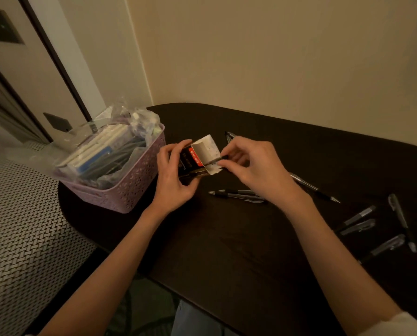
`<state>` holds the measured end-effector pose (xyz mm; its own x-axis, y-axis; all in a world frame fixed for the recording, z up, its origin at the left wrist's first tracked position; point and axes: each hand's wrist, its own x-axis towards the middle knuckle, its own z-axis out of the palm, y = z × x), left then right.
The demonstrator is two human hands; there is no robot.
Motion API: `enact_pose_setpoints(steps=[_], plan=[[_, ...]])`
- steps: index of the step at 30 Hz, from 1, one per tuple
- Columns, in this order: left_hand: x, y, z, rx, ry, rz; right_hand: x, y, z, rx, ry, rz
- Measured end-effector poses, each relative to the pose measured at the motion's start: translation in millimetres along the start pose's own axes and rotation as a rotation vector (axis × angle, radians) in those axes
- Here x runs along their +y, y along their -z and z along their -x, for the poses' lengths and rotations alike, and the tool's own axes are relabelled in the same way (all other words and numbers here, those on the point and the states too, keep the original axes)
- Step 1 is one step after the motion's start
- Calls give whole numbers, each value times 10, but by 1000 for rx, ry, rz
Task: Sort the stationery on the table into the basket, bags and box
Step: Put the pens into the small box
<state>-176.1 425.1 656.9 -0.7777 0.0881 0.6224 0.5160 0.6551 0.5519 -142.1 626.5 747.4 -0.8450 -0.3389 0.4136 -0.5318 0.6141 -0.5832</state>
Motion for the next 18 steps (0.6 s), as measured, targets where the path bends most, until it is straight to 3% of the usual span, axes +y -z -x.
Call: enact_pose_setpoints(steps=[8, 13, 16, 18], plan=[[-23, -114, 82, 115, 0, 55, 229, -308, -24, 155, 132, 220], [-78, -136, 106, 90, 5, 24, 344, -344, -27, 9, 162, 246], [-98, -145, 112, 88, 6, 23, 332, -291, -43, -8, 130, 97], [-103, -151, 114, 74, -9, 9, 313, -216, -49, 92, 106, -56]])
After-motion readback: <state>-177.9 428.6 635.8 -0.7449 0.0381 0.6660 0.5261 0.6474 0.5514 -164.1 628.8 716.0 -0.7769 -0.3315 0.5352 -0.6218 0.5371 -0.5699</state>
